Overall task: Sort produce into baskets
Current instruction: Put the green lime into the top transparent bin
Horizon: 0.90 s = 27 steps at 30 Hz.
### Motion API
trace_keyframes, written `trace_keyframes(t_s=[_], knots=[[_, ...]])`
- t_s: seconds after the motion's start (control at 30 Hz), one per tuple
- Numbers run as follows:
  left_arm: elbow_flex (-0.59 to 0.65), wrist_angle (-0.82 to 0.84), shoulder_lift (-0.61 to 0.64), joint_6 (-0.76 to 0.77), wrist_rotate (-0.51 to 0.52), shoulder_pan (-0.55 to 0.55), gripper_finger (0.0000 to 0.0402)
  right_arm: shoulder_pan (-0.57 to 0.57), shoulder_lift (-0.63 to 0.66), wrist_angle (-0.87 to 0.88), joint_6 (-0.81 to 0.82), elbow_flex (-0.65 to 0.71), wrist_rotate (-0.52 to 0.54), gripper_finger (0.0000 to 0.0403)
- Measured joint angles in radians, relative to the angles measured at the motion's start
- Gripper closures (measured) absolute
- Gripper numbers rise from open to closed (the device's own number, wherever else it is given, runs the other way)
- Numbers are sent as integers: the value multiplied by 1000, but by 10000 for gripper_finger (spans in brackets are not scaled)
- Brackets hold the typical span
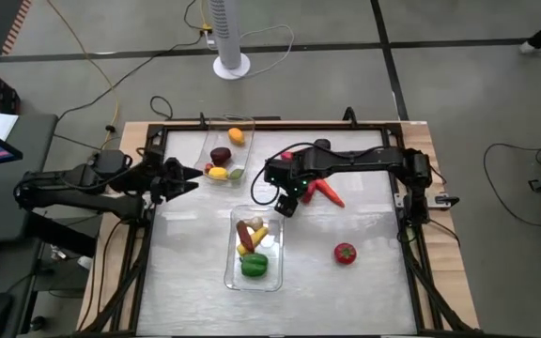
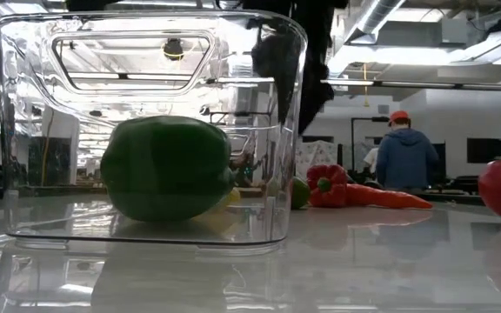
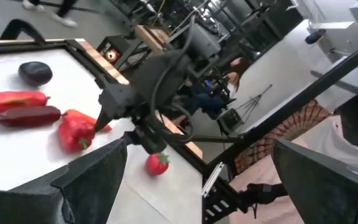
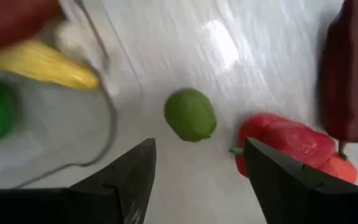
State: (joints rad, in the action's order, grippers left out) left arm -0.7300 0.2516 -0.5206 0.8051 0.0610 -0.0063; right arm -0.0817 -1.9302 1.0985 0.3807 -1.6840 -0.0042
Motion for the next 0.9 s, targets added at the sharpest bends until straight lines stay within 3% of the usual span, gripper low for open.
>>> trace_keyframes(t_s=[0.23,0.4,0.63,0.9], knots=[[0,60,31,-18,34,0,15,50,-1,-64,-189,88,-31,133],[0,81,30,-33,37,0,15,52,-3,-135,-340,138,-129,133],[0,102,30,-47,61,0,15,35,-3,-175,-558,142,-123,132],[0,101,30,-61,165,0,15,-15,-6,-212,-755,176,-99,132]])
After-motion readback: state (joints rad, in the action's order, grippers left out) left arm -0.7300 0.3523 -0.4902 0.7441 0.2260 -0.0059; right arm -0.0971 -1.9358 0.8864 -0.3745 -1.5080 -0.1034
